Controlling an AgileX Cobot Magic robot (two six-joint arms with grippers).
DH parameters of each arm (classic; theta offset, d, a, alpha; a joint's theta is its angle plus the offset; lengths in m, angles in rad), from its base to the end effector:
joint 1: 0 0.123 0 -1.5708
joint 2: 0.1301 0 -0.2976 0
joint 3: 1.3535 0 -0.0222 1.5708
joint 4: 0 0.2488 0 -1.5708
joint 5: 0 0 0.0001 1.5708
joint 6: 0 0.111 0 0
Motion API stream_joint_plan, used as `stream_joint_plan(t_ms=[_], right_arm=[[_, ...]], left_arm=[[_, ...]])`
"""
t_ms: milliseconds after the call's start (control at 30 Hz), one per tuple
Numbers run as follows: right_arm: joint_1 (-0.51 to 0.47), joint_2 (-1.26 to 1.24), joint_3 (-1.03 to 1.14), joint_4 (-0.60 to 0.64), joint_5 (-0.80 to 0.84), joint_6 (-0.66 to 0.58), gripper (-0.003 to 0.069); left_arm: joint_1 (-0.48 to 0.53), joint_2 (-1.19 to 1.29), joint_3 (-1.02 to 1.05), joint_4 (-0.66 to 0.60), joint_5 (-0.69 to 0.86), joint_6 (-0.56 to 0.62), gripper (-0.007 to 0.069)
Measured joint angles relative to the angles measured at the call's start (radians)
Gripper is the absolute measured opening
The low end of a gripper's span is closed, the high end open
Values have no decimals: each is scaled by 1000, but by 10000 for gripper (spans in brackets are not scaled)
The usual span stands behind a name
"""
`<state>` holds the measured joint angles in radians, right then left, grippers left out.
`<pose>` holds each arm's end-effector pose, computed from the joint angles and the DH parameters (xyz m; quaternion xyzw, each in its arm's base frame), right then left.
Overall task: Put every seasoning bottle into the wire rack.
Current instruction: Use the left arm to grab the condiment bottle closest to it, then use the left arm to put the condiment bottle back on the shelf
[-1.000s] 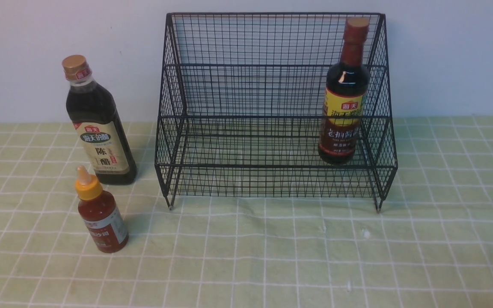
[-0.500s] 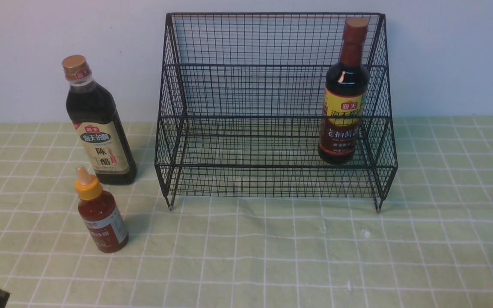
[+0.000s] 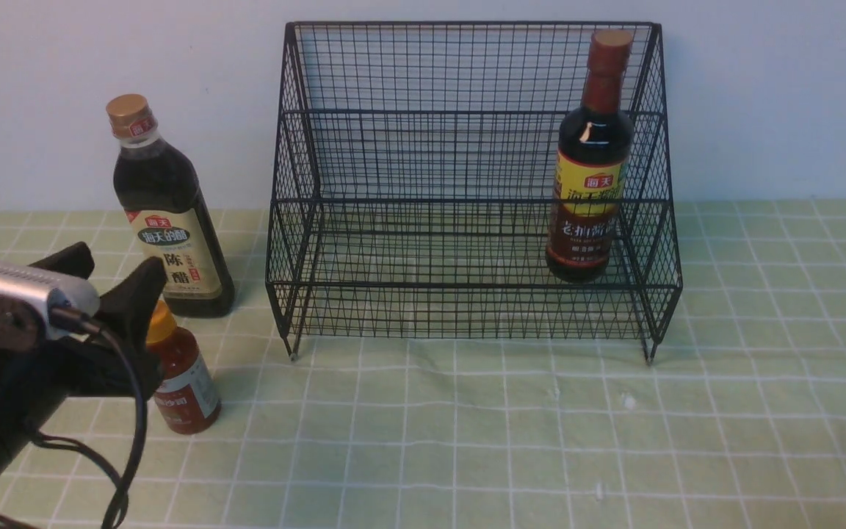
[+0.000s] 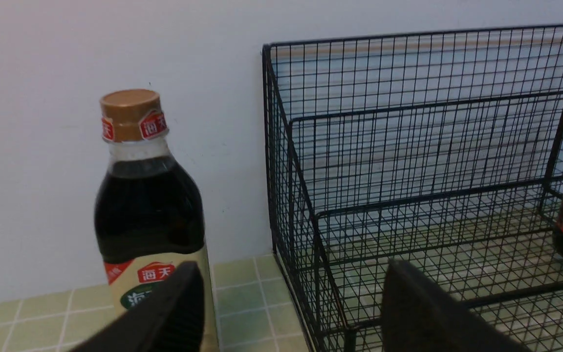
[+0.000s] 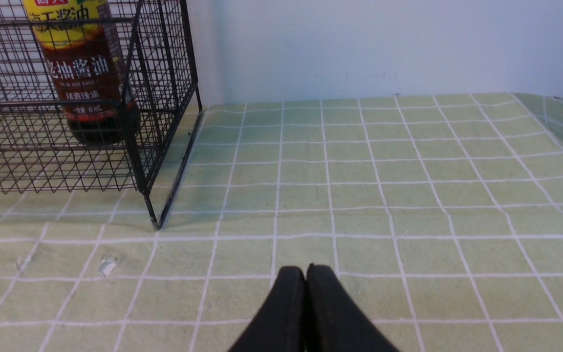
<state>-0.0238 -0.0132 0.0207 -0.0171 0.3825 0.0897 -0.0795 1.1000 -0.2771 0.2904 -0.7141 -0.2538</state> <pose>0.0566 -0.0021 0.1665 0.0412 0.8046 0.0122 0.5923 0.2065 -0.0373 0.2482 0.0823 0.7171 -0.1062 0.6839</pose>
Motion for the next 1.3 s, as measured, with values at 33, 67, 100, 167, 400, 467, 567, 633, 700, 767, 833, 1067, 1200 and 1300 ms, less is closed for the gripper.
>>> stream_joint_plan(t_ms=[33, 67, 100, 167, 400, 467, 567, 633, 700, 767, 833, 1067, 1200, 1300], right_arm=[[0, 0, 0, 0, 0, 0, -13], [0, 0, 0, 0, 0, 0, -13], [0, 0, 0, 0, 0, 0, -13], [0, 0, 0, 0, 0, 0, -13], [0, 0, 0, 0, 0, 0, -13], [0, 0, 0, 0, 0, 0, -13], [0, 0, 0, 0, 0, 0, -13], [0, 0, 0, 0, 0, 0, -13], [0, 0, 0, 0, 0, 0, -13], [0, 0, 0, 0, 0, 0, -13], [0, 0, 0, 0, 0, 0, -13], [0, 0, 0, 0, 0, 0, -13], [0, 0, 0, 0, 0, 0, -13], [0, 0, 0, 0, 0, 0, -13]], left_arm=[[0, 15, -2, -7, -4, 9, 477], [0, 61, -14, -31, -34, 38, 498], [0, 97, -24, -54, -53, 57, 505], [0, 144, -38, -90, -77, 78, 511], [0, 357, -57, -172, -208, 94, 511], [0, 394, -59, -163, -225, 94, 510], [0, 448, -61, -156, -241, 94, 477], [0, 473, -61, -153, -241, 94, 393], [0, 476, -61, -153, -241, 94, 281], [0, 467, -61, -146, -233, 89, 252], [0, 436, -61, -132, -207, 69, 256], [0, 233, -62, -117, -72, 36, 256], [0, 73, -108, -32, 113, 14, 256], [0, 4, -175, 78, 193, -65, 256]])
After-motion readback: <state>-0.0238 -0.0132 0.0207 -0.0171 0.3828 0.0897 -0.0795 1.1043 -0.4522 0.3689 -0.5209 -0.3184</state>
